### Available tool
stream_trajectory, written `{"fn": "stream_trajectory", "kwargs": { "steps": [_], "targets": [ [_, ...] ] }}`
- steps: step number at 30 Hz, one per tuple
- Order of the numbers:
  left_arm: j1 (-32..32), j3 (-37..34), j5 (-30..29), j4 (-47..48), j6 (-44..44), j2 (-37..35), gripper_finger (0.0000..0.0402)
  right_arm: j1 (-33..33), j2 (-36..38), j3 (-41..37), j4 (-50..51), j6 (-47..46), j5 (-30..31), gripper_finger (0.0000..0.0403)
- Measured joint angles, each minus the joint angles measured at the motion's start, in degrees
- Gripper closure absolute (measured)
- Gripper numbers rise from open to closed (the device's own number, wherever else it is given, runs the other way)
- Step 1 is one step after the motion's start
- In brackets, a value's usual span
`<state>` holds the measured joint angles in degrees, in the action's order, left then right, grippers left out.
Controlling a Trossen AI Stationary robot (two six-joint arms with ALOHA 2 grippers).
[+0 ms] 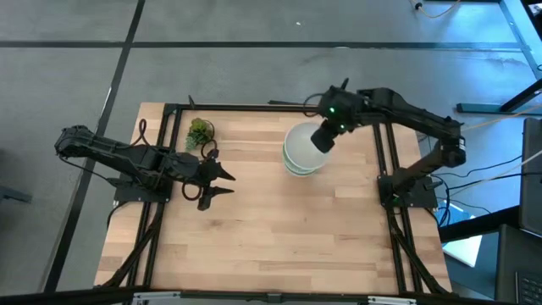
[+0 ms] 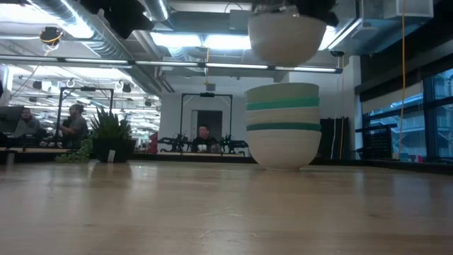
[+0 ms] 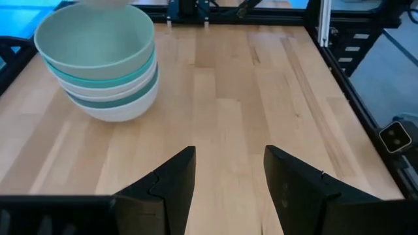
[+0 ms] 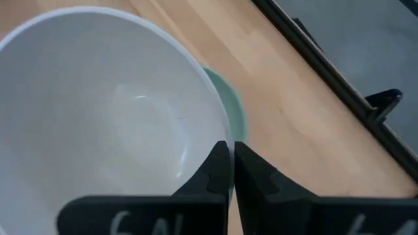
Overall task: Nest bowls inside each other
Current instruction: Stack the white bowl on top of the light green bowl
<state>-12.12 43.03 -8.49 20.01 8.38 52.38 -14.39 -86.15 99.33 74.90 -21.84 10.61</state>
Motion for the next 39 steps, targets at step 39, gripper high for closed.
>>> {"fn": "stream_trajectory", "kwargs": {
  "steps": [39],
  "targets": [
    [0.0, 0.0, 0.0, -0.1, 0.5, 0.0, 0.0225, -8.7, -11.8, -5.9, -5.4, 12.1, -6.3, 0.0386]
  ]
}}
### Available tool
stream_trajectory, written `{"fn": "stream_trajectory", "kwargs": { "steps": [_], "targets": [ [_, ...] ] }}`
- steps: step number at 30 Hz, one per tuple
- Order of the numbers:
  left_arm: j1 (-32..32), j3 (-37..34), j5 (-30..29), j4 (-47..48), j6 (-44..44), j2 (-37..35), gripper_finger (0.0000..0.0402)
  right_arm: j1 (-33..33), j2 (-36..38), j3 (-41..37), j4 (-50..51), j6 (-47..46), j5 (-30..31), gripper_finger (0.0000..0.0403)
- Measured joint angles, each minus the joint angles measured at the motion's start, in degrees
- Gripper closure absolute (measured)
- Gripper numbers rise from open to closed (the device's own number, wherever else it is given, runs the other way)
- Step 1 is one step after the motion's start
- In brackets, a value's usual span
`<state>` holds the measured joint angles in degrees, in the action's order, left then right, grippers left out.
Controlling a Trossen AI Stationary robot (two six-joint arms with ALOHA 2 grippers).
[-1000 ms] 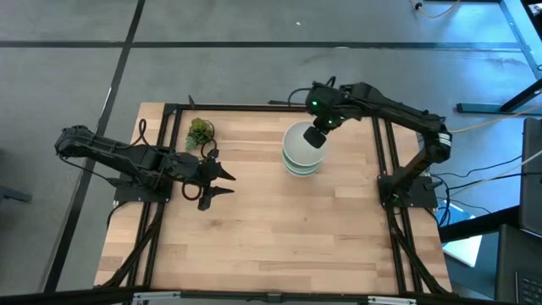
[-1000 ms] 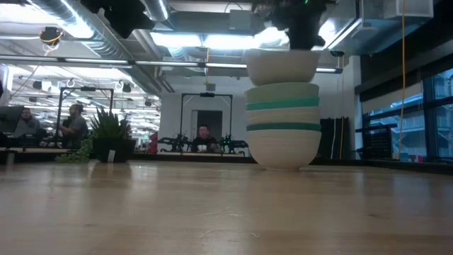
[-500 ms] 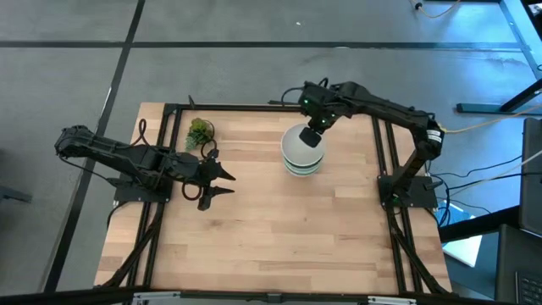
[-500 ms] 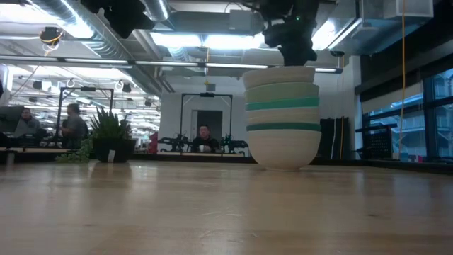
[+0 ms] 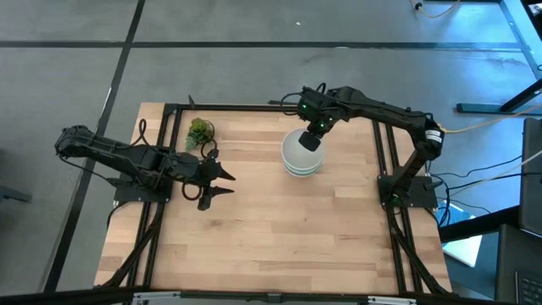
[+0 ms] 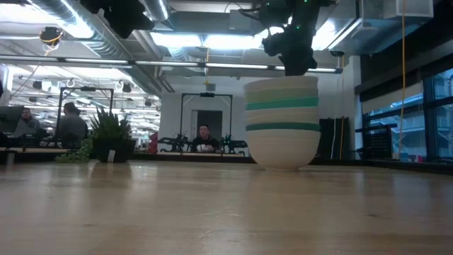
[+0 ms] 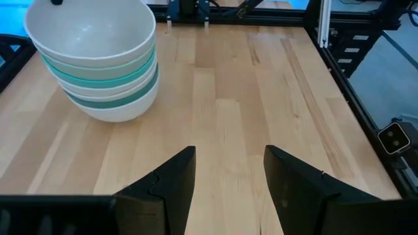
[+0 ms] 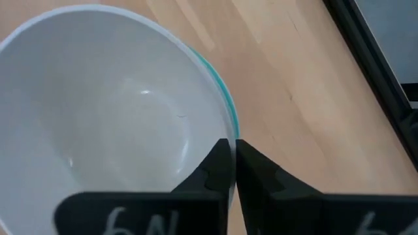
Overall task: Nest bowls inside each other
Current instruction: Stack the white bowl on top of the light green bowl, then return to Home Position
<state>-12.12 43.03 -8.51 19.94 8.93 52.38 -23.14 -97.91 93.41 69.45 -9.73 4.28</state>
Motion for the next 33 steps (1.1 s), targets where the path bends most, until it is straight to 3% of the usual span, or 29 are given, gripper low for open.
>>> {"fn": "stream_trajectory", "kwargs": {
  "steps": [7, 12, 20, 33],
  "targets": [
    [0.0, 0.0, 0.0, 0.7, 0.0, 0.0, 0.0225, 0.0, 0.2, 0.0, -0.4, -0.2, -0.1, 0.0333],
    [0.0, 0.0, 0.0, 0.8, -0.4, 0.0, 0.0225, 0.0, 0.2, 0.0, -1.3, 0.4, -4.6, 0.031],
    [0.0, 0.0, 0.0, 1.1, -0.5, 0.0, 0.0225, 0.0, 3.4, 3.4, -2.0, 2.4, -3.9, 0.0271],
    [0.0, 0.0, -0.4, 1.1, -0.5, 0.0, 0.0225, 1.6, 21.7, 5.9, -4.5, 2.7, 3.4, 0.0241]
  ]
}}
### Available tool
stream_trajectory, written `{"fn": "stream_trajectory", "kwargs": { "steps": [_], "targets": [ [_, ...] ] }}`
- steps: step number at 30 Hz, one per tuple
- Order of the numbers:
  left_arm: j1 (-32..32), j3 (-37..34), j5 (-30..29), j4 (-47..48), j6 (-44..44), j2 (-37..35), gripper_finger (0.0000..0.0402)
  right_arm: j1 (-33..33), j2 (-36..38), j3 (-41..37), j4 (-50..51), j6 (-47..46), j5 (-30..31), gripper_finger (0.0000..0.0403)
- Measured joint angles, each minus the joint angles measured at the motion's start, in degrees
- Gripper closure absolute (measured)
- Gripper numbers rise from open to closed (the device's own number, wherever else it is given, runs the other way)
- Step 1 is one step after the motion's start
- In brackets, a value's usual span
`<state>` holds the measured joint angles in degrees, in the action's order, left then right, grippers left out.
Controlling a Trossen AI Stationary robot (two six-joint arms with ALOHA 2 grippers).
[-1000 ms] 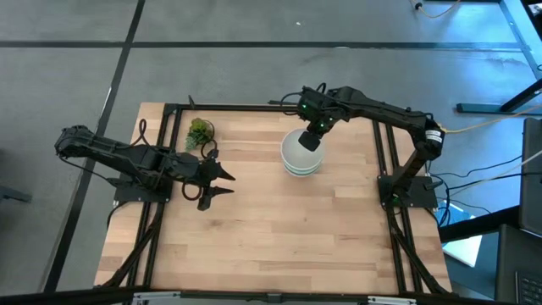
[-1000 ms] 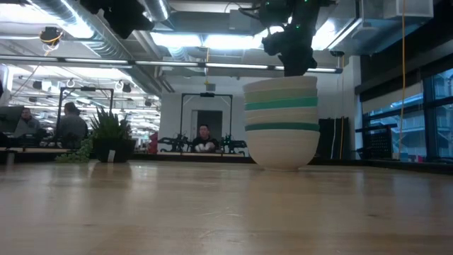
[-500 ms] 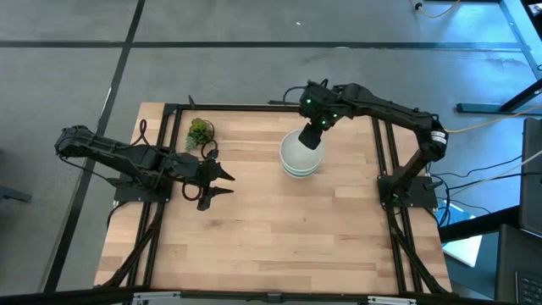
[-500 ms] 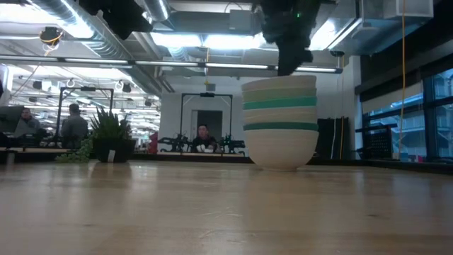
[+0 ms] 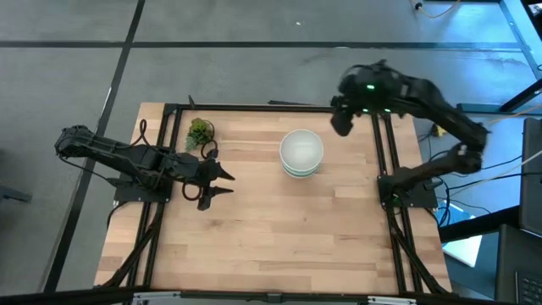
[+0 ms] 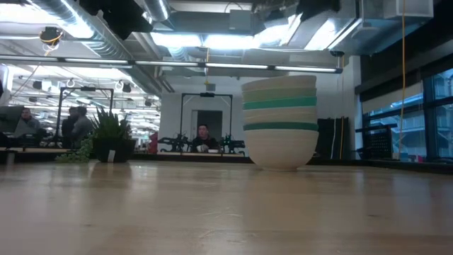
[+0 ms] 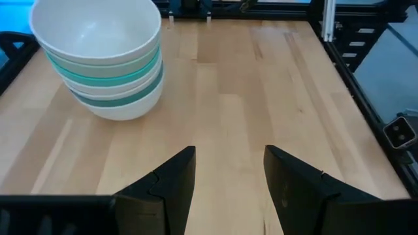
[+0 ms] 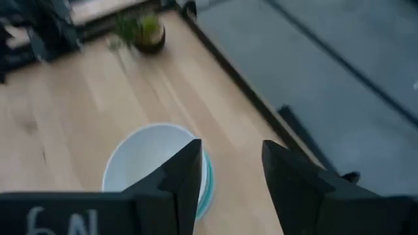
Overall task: Nest bowls inside each other
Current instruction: Return to Home Position
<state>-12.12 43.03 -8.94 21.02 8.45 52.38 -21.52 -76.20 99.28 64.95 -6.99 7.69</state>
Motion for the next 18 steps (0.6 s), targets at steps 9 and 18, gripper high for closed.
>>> {"fn": "stream_trajectory", "kwargs": {
  "steps": [9, 18],
  "targets": [
    [0.0, 0.0, -8.6, 0.0, 0.0, 0.0, 0.0225, 5.5, 17.5, -19.9, -13.9, -0.2, 1.7, 0.0241],
    [2.3, -0.3, -10.1, -0.7, 0.0, -2.1, 0.0225, 8.3, 33.4, -45.0, -33.0, -1.9, -0.3, 0.0241]
  ]
}}
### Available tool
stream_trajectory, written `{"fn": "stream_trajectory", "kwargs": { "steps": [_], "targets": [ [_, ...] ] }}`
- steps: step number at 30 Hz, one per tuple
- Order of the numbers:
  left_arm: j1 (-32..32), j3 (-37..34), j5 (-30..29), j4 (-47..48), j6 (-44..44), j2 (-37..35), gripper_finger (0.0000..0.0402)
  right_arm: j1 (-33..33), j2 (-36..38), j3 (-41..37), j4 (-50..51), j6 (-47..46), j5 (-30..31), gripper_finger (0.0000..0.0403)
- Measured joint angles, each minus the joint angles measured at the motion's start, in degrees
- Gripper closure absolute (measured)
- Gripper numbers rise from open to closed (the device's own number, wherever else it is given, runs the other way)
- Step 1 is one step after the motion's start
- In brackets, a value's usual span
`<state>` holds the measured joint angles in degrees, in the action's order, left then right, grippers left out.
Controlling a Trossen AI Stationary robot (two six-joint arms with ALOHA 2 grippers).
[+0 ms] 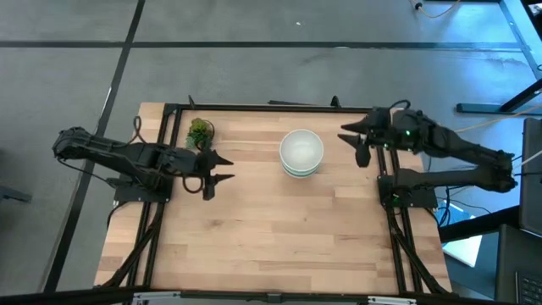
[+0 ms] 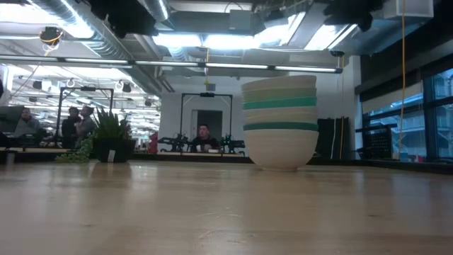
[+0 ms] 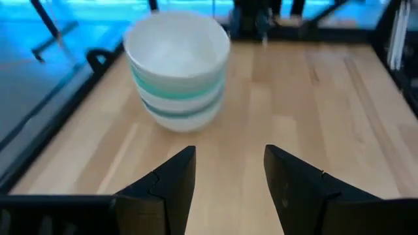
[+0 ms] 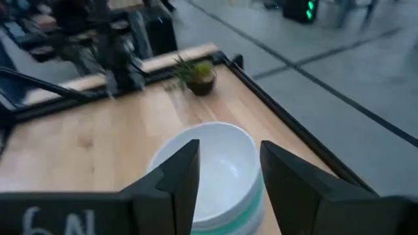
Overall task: Nest bowls inside each other
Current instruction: Return to Home Position
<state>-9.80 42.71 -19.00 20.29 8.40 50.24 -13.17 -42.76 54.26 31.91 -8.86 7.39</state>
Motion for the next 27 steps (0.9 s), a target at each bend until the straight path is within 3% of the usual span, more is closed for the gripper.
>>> {"fn": "stream_trajectory", "kwargs": {
  "steps": [8, 19, 27],
  "targets": [
    [3.1, -5.7, -3.3, -3.1, 0.0, -8.4, 0.0225, 1.5, 9.9, -14.7, -9.8, -1.1, 0.1, 0.0241],
    [6.9, -19.9, -3.0, -18.5, -2.7, -17.2, 0.0225, 1.3, 20.4, -32.6, -28.7, 1.5, -1.4, 0.0241],
    [14.1, -22.1, 0.6, -20.1, -4.4, -17.8, 0.0225, 1.3, 23.5, -36.0, -30.0, 1.6, 8.0, 0.0241]
  ]
}}
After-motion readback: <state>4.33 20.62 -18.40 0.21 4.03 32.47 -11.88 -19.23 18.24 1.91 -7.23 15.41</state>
